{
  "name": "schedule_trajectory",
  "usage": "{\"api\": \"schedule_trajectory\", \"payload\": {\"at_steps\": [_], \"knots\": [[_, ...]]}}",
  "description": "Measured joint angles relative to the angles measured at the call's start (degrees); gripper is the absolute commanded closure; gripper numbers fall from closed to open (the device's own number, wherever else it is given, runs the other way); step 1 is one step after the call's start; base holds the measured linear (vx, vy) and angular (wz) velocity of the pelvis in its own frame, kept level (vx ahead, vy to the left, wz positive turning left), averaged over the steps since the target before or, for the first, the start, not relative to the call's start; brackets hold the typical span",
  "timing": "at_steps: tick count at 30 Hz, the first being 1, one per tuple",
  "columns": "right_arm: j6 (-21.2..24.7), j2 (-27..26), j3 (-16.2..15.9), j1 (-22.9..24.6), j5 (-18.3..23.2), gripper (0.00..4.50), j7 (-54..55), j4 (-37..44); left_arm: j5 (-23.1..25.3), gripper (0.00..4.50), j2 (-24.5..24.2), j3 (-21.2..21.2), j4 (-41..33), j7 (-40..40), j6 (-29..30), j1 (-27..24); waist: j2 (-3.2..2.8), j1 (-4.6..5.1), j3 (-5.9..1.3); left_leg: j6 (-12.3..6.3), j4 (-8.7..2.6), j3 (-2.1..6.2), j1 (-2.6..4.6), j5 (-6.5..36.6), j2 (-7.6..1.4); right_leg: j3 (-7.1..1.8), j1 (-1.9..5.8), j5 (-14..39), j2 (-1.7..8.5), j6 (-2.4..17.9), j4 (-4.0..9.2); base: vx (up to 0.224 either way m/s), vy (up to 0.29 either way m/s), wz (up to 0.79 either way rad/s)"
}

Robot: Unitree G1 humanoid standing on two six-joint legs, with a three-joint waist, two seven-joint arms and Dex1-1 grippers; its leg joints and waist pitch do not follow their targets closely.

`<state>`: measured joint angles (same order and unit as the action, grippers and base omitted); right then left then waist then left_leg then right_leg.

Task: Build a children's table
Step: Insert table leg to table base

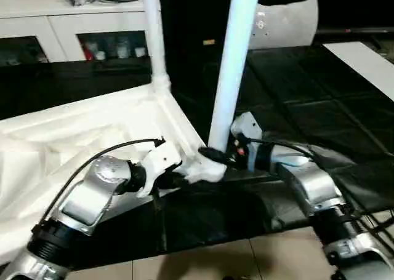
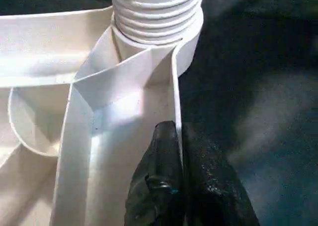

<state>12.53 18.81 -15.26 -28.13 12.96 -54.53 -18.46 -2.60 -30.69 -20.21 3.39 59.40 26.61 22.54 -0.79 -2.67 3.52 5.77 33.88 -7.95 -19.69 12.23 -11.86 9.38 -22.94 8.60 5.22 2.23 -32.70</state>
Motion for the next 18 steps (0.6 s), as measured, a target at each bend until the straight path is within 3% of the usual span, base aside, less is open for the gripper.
{"api": "schedule_trajectory", "payload": {"at_steps": [4, 10, 18], "knots": [[0.95, 1.45, -0.11, 1.12, 0.24, 2.60, -0.92, 1.77, 0.03, 4.50, 0.46, -1.41, 6.27, 2.90, -3.90, 3.46, -0.02, -0.83, 0.01, 0.15, -0.01, -0.48, 0.61, 0.09, 0.05, -0.67, 0.15, 0.08, -0.02, -0.13, -0.21, 0.000, 0.000, 0.00], [2.77, 2.79, 0.24, 3.13, 0.47, 2.60, -1.01, 5.27, 0.02, 4.50, 1.36, -2.70, 12.81, 5.84, -8.37, 6.95, -0.31, -0.99, 0.06, 0.14, 0.00, -0.53, 0.60, 0.09, 0.08, -0.97, 0.35, 0.17, 0.02, -0.28, -0.24, 0.000, 0.000, 0.00], [3.52, 2.59, 0.32, 3.83, 0.47, 2.60, -0.21, 6.66, 0.03, 4.50, 1.32, -2.69, 15.40, 7.42, -11.26, 7.79, -0.58, -0.95, 0.04, 0.14, -0.20, -0.53, 0.63, 0.10, 0.07, -0.94, 0.40, 0.35, 0.01, -0.43, -0.25, 0.000, 0.000, 0.00]]}}
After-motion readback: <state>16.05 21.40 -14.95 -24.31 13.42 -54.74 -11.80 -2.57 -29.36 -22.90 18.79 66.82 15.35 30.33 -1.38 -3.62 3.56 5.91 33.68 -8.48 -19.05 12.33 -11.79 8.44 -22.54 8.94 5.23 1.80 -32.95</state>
